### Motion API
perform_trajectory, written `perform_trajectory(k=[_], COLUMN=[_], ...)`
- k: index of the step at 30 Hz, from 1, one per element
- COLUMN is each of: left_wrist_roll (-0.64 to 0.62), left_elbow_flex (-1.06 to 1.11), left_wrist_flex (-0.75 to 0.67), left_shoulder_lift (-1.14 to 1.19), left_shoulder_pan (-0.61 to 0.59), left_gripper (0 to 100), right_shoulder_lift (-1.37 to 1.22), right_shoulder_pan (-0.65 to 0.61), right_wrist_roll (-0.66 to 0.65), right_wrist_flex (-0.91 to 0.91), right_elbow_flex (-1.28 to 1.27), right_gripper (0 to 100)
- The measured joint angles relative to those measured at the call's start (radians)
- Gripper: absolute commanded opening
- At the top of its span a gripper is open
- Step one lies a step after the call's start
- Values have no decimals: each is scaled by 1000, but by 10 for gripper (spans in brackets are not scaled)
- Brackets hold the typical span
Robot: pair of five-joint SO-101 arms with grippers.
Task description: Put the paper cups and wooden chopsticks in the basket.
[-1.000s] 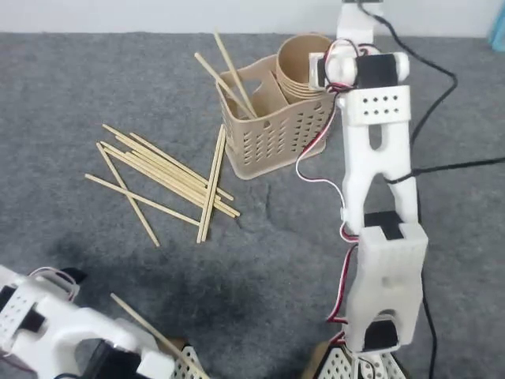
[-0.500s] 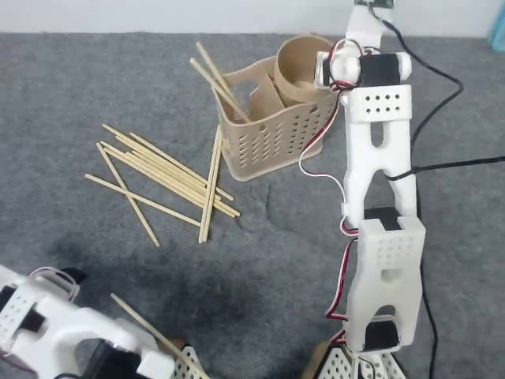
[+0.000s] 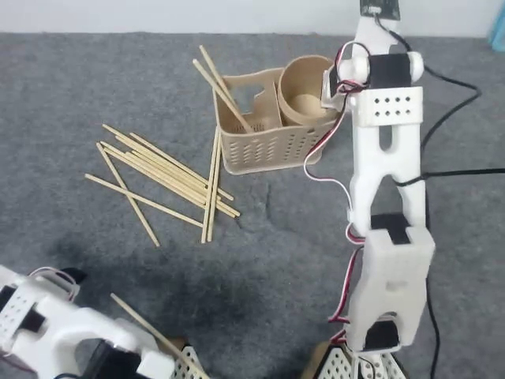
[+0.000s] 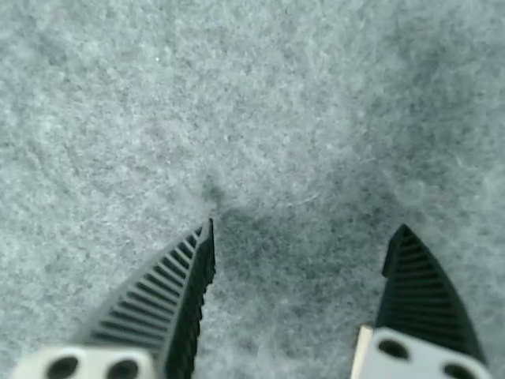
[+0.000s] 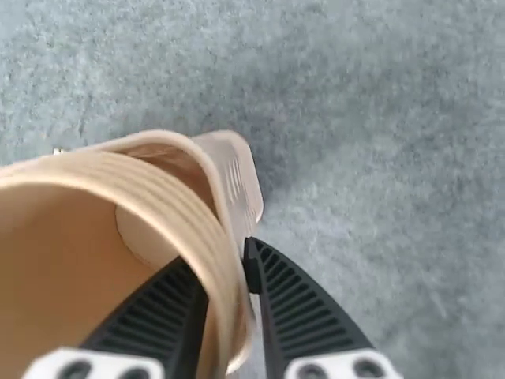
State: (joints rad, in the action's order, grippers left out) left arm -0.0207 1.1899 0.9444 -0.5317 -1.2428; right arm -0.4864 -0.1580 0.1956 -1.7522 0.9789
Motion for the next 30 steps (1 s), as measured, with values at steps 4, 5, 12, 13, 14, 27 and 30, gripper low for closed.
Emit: perform_trajectory(k=[4, 5, 12, 13, 14, 27, 30], left_wrist_roll=[0, 0, 0, 0, 0, 0, 0], left_elbow_flex=[0, 0, 0, 0, 0, 0, 0], left_wrist_flex=[0, 0, 0, 0, 0, 0, 0], left_shoulder_lift=[0, 0, 0, 0, 0, 0, 0], left_shoulder_pan=[0, 0, 0, 0, 0, 0, 0], left_gripper=[327, 327, 327, 327, 327, 327, 327], right_shoulder_lift=[130, 158, 236, 238, 238, 239, 239], right_shoulder_pan=[-8, -11, -26, -26, -26, -14, -20], right_wrist_roll=[-18, -23, -35, -38, -40, -38, -38], right_wrist_flex=[-3, -5, -5, -5, -5, -5, -5], right_elbow_flex=[-157, -192, -252, -252, -252, -252, -250], right_gripper=[5, 5, 5, 5, 5, 238, 219])
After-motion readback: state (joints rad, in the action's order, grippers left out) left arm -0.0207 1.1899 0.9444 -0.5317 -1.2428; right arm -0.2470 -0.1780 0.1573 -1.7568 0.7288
